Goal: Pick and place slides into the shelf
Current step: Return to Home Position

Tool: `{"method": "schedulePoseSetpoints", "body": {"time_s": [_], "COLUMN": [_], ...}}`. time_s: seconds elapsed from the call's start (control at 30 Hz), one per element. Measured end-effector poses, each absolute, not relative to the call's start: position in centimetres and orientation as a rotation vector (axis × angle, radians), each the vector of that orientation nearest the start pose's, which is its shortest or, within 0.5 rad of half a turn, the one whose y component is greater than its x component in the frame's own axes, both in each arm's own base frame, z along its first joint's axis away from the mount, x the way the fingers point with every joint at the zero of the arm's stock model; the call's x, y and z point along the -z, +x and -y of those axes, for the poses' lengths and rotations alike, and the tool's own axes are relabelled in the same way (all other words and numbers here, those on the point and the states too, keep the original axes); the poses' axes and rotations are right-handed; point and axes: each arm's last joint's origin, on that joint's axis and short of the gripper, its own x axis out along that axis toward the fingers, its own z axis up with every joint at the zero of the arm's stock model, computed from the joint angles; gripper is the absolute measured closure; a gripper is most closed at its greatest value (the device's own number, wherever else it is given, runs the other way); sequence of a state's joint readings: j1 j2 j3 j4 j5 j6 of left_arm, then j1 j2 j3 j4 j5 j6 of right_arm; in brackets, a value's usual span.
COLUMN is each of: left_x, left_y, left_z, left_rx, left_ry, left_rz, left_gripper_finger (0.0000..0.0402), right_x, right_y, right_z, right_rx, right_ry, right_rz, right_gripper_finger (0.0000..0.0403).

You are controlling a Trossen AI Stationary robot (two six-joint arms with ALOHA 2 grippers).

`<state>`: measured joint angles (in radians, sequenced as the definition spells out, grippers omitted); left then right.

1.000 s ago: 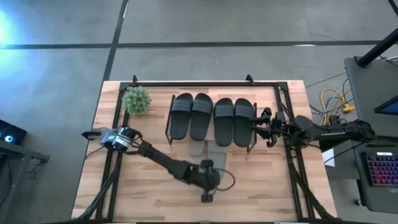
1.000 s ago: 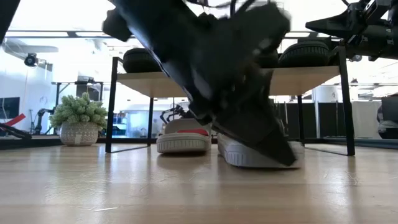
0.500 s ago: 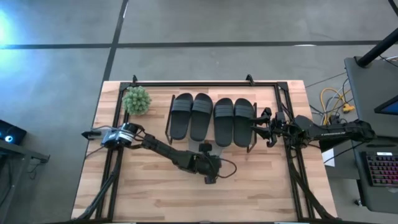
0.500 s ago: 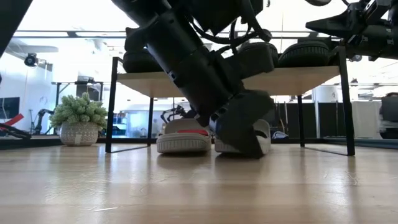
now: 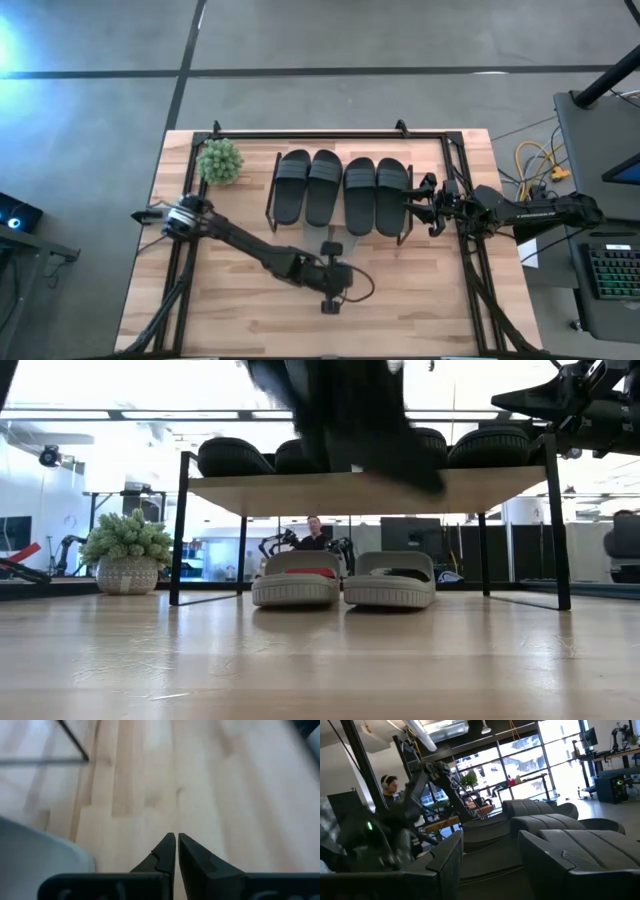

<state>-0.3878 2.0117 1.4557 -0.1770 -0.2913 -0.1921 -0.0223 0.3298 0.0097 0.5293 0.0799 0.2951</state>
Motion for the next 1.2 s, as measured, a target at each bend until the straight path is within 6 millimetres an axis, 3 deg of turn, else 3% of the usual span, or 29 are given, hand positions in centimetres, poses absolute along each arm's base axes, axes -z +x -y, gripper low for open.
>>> {"method": "schedulePoseSetpoints", "body": {"time_s": [0.17, 0.43, 0.7, 0.93, 1.2], "left_x": [-24.6, -27.5, -31.6, -34.9, -38.4], "left_y": [38.8, 35.2, 33.0, 31.0, 29.7], "left_z": [16.2, 14.5, 13.5, 12.7, 12.1], "left_rx": [0.001, -0.141, -0.140, -0.159, -0.118], "left_ry": [0.047, -0.012, -0.063, -0.259, -0.346], "left_rz": [-0.664, -0.783, -0.676, -0.570, -0.388], "left_gripper_finger": [0.0395, 0.0395, 0.0395, 0.0395, 0.0395], "right_x": [-18.9, -18.9, -18.9, -18.9, -18.9], "right_y": [11.6, 11.6, 11.6, 11.6, 11.6], "right_z": [0.5, 0.5, 0.5, 0.5, 0.5], "right_rx": [0.070, 0.070, 0.070, 0.071, 0.071], "right_ry": [0.300, 0.300, 0.300, 0.300, 0.300], "right_rz": [0.223, 0.222, 0.223, 0.223, 0.224], "right_gripper_finger": [0.0220, 0.0220, 0.0220, 0.0220, 0.0220]}}
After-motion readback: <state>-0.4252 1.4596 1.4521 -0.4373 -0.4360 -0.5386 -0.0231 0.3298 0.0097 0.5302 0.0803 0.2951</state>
